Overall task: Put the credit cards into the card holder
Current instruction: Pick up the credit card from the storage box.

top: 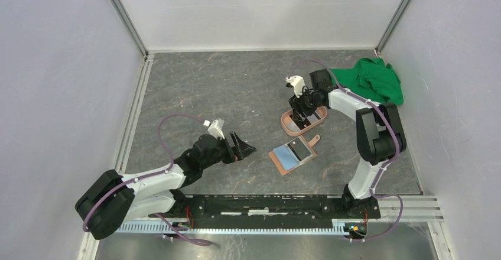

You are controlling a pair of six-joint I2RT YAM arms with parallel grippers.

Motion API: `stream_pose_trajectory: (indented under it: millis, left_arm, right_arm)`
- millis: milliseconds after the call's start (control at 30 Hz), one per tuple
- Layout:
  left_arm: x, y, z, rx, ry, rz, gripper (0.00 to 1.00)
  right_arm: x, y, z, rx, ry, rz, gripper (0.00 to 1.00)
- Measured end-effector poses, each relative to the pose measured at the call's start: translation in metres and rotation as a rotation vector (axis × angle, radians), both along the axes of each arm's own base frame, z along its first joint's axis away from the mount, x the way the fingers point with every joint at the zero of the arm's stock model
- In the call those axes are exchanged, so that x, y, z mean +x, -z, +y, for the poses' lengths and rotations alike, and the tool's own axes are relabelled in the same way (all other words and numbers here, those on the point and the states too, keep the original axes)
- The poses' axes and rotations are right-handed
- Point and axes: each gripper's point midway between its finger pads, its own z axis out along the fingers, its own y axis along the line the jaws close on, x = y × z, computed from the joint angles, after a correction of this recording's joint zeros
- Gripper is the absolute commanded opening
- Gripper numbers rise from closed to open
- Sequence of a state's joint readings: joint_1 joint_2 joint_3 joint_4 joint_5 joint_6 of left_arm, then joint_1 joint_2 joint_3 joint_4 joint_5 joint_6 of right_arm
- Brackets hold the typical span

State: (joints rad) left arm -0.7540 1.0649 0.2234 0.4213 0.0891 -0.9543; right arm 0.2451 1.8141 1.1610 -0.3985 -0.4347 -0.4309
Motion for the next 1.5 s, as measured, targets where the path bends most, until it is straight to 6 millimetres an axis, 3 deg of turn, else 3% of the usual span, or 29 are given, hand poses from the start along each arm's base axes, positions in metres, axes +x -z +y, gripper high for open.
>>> stream_pose_trajectory:
  millis: [167, 667, 1200, 1500]
  left_arm:
    - [0.000, 0.000, 0.000, -0.001, -0.001, 0.001, 0.95]
    - [0.001, 0.000, -0.001, 0.000, -0.001, 0.003, 0.95]
    - [0.001, -0.001, -0.001, -0.002, -0.001, 0.002, 0.95]
    - [0.002, -0.004, -0.002, -0.009, 0.000, -0.002, 0.94]
  right_arm:
    - [-0.004, 0.001, 0.007, 0.000, -0.017, 0.007, 0.66]
    - [-0.008, 0.015, 0.006, -0.077, -0.010, 0.021, 0.70]
    - [-0.007, 0.013, 0.009, -0.080, -0.019, 0.019, 0.50]
    - [-0.010, 0.010, 0.010, -0.069, -0.026, 0.029, 0.45]
